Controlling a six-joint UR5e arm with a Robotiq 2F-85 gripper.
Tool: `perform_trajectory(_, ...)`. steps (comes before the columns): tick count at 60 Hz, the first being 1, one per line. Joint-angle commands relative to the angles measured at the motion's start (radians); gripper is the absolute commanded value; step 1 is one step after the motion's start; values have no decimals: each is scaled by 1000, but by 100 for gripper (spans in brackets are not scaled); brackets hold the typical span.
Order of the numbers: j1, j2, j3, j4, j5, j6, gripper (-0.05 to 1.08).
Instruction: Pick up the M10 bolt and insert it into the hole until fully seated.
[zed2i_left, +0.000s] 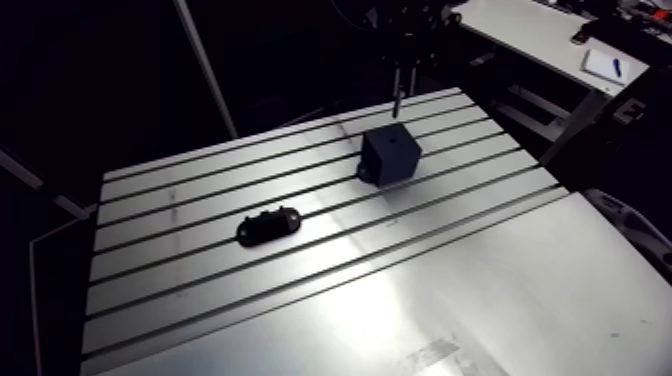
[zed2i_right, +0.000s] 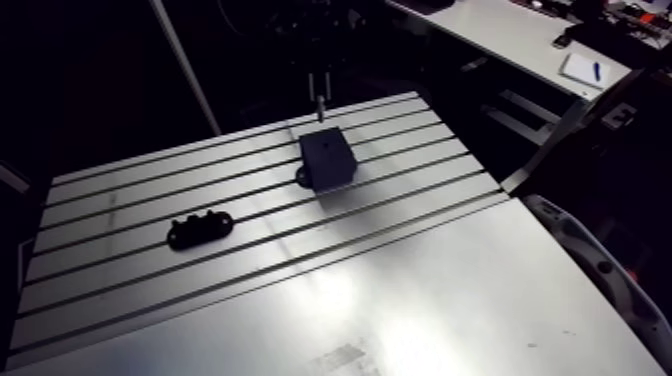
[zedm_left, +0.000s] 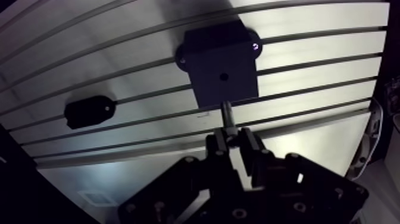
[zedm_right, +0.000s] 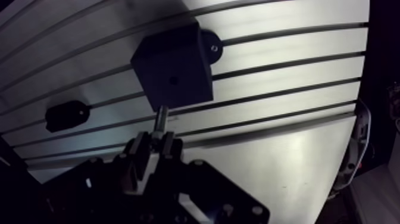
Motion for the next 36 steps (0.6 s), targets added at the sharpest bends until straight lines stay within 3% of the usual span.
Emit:
perform_trajectory(1, -1, 6, 14, -28, -23, 0, 108)
perform_trajectory(10, -2, 18, 20, -37, -34, 1, 108)
perform_trajectory(36, -1, 23, 20, -44, -27, -1, 108)
